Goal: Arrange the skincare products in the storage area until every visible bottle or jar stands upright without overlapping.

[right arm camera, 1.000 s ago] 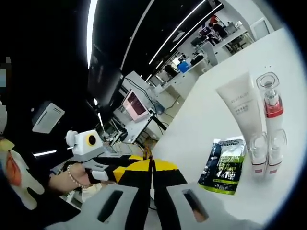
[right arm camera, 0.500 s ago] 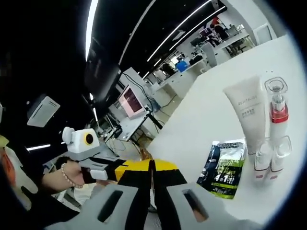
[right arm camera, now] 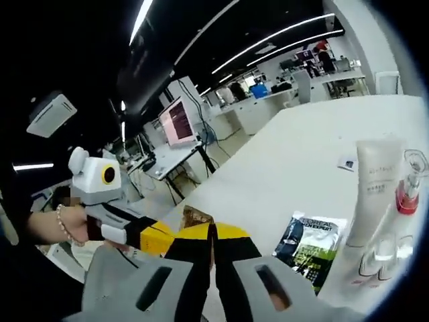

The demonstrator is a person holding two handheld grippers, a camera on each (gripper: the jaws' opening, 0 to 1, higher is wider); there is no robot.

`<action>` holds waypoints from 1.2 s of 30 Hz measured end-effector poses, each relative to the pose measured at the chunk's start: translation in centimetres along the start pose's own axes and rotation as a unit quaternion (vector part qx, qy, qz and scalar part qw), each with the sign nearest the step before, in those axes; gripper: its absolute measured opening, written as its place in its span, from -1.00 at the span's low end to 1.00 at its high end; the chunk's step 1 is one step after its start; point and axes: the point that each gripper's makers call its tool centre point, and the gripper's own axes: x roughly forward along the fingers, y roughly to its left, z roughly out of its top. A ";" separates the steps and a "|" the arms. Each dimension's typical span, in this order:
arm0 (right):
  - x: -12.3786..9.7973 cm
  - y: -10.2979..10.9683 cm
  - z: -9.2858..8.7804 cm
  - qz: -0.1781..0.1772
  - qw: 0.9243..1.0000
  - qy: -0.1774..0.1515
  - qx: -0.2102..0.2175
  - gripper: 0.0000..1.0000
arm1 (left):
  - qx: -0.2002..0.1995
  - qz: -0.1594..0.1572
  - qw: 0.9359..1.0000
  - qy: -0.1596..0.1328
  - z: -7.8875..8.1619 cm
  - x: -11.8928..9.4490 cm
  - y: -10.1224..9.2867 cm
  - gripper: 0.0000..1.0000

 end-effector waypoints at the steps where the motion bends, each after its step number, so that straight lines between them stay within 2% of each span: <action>1: 0.3 -0.1 0.0 -0.003 1.000 0.002 -0.005 -0.98 | -0.003 0.001 1.000 0.002 0.0 0.1 0.4 -1.00; 8: 2.2 -1.9 -0.3 -0.044 0.996 0.027 -0.078 -0.98 | -0.017 0.007 1.000 0.010 0.2 1.1 2.2 -1.00; 16: 4.4 -3.3 -0.6 -0.062 0.993 0.040 -0.089 -0.98 | -0.033 0.013 0.999 0.019 0.4 2.7 4.7 -1.00; 23: 6.1 -5.5 -2.0 -0.084 0.991 0.062 -0.087 -0.98 | -0.038 0.019 0.998 0.035 0.0 4.6 6.4 -1.00; 28: 7.3 -6.9 -3.3 -0.111 0.985 0.081 -0.102 -0.98 | -0.050 0.024 0.998 0.043 -0.1 5.9 7.7 -1.00; 36: 9.2 -8.9 -4.1 -0.127 0.982 0.097 -0.105 -0.98 | -0.054 0.036 0.996 0.060 -0.3 7.7 9.2 -1.00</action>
